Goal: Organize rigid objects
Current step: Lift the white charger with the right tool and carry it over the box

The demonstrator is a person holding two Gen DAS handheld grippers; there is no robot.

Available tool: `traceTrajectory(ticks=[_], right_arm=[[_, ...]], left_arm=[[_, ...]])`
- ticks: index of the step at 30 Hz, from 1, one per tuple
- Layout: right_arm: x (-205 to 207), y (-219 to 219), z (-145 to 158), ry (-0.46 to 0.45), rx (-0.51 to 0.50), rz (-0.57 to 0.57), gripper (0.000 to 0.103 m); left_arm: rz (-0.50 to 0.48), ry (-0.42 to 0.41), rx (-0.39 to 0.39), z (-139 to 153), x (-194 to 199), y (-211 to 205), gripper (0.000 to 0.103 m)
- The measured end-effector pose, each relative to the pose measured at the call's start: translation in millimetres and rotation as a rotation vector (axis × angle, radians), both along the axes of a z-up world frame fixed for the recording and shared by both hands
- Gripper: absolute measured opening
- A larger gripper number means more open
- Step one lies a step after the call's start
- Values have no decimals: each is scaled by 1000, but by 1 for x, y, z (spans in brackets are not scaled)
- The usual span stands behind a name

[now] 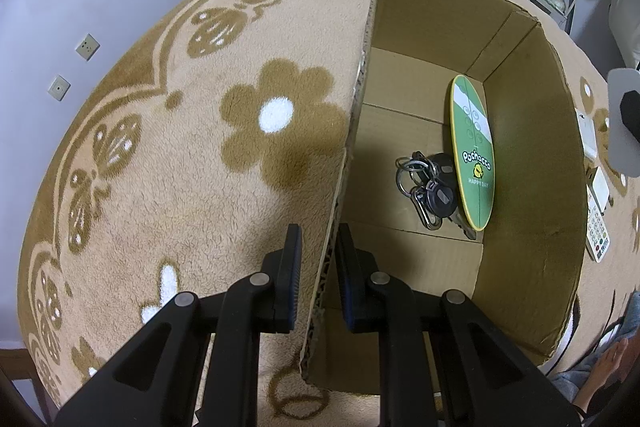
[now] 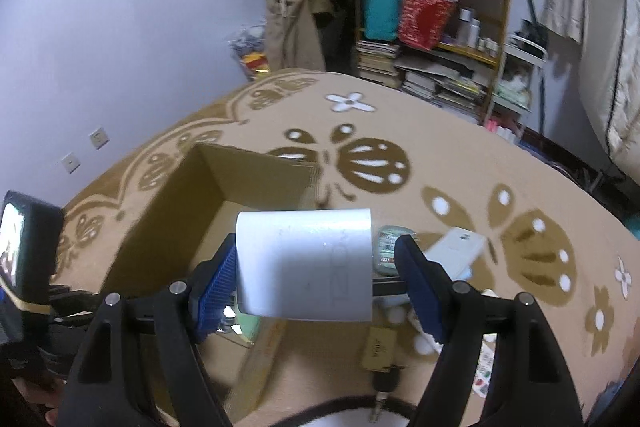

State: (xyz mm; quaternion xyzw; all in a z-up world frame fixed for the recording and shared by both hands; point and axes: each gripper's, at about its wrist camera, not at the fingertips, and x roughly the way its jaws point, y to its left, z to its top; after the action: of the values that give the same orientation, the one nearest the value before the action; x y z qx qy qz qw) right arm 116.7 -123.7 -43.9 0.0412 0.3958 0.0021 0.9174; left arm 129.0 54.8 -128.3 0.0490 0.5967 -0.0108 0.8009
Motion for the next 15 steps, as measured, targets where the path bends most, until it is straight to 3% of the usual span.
traceTrajectory(ticks=[15], right_arm=[[3,35,-12,-13,120,152,82]], left_arm=[[0,0,0,0,-1,0,17]])
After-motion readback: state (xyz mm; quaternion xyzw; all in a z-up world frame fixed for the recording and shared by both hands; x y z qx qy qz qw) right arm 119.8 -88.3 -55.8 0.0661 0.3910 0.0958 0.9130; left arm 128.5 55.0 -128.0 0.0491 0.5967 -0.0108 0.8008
